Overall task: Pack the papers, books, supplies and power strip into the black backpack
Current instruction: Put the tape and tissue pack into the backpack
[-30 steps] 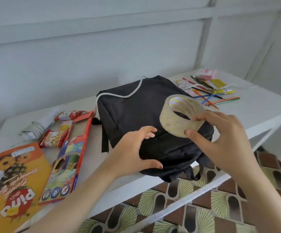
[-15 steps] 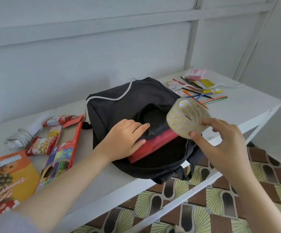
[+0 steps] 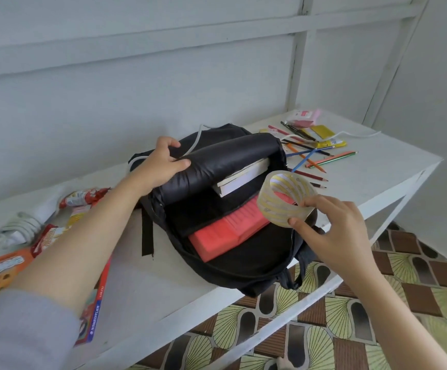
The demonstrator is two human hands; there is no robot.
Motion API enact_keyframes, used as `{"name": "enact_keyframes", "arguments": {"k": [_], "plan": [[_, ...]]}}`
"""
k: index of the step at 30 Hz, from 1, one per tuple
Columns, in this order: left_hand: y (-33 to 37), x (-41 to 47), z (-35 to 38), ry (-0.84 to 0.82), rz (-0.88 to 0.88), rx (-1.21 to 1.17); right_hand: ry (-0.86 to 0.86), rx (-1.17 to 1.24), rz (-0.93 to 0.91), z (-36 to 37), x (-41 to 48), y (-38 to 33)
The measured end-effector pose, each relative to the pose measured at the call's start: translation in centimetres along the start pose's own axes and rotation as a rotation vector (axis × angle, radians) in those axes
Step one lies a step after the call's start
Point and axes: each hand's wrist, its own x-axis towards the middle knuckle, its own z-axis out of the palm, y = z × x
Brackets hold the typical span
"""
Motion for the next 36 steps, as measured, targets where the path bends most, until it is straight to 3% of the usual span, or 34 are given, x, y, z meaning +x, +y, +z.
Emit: {"name": "enact_keyframes", "arguments": {"k": [5, 15, 18, 21, 24, 28, 32, 36], "plan": [[-0.9, 1.4, 0.2, 0.024, -0.053, -0.064, -0.040, -0.065, -0.029, 1.5, 1.3, 1.0], [-2.9, 0.5, 1.7, 0.089, 0.046, -0.110, -0.076, -0.143, 0.002, 4.4, 3.7, 1.0], [-2.5, 0.1, 1.9, 0.101, 0.145, 0.035, -0.086, -0.127, 0.046, 4.8, 4.1, 0.6], [-1.0, -0.2, 2.9, 0.215, 0.386, 0.327, -0.100, -0.070, 0.073, 4.9, 4.0, 0.6], [1.5, -0.6, 5.0, 0.257, 0.590, 0.292, -0.057, 0.048, 0.094, 4.6, 3.8, 1.0], [4.4, 1.5, 8.1, 0.296, 0.731, 0.260, -0.005, 0.150, 0.193, 3.7, 4.6, 2.4], [6.4, 4.7, 11.3, 0.299, 0.765, 0.508, 0.013, 0.134, 0.236, 2.9, 7.3, 5.2], [8.1, 8.0, 13.8, 0.282, 0.630, 0.699, -0.096, 0.060, 0.306, 2.8, 12.0, 8.6]]}}
